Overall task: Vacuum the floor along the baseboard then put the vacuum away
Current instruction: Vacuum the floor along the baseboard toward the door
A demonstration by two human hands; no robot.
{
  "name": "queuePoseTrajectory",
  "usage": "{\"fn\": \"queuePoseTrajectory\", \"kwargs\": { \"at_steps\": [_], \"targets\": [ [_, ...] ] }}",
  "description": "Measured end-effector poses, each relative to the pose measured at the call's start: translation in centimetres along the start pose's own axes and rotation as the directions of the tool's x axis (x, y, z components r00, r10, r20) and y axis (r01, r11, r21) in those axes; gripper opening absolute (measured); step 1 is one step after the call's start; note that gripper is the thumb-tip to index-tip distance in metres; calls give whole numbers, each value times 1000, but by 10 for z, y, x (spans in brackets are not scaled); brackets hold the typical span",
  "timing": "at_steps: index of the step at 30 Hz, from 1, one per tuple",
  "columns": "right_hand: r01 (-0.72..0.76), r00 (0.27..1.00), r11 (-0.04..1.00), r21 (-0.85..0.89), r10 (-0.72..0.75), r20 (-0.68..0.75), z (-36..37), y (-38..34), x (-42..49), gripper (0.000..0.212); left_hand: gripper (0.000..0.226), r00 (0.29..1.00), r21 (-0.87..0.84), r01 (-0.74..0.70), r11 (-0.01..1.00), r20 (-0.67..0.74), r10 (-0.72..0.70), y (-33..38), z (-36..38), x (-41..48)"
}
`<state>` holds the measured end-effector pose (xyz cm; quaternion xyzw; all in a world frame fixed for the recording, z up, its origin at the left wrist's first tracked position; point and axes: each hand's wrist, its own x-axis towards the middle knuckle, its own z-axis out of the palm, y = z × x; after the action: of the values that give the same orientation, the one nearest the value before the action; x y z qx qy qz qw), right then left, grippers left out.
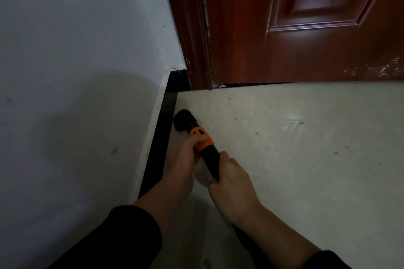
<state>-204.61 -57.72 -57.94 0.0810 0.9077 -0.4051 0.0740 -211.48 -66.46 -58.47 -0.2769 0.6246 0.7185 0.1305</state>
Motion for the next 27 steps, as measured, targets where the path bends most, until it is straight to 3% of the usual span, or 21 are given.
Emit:
{"fn": "queuePoseTrajectory", "kwargs": {
  "at_steps": [7,12,18,27],
  "targets": [
    [-8,1000,999,-39,8,-4,-17,8,-8,38,26,1000,-4,-16,1000,-8,16,-11,13,-2],
    [-2,1000,997,-81,0,-30,-37,20,-14,34,14,1000,-14,9,1000,-13,-9,-16,37,-11],
    [-23,999,995,-96,18,-47,-51,35,-25,35,18,999,-1,34,999,-8,-34,-26,53,-23],
    [-50,995,985,-168,35,-91,-75,61,-45,36,16,991,-63,65,996,120,-57,-46,82,-45]
  ]
}}
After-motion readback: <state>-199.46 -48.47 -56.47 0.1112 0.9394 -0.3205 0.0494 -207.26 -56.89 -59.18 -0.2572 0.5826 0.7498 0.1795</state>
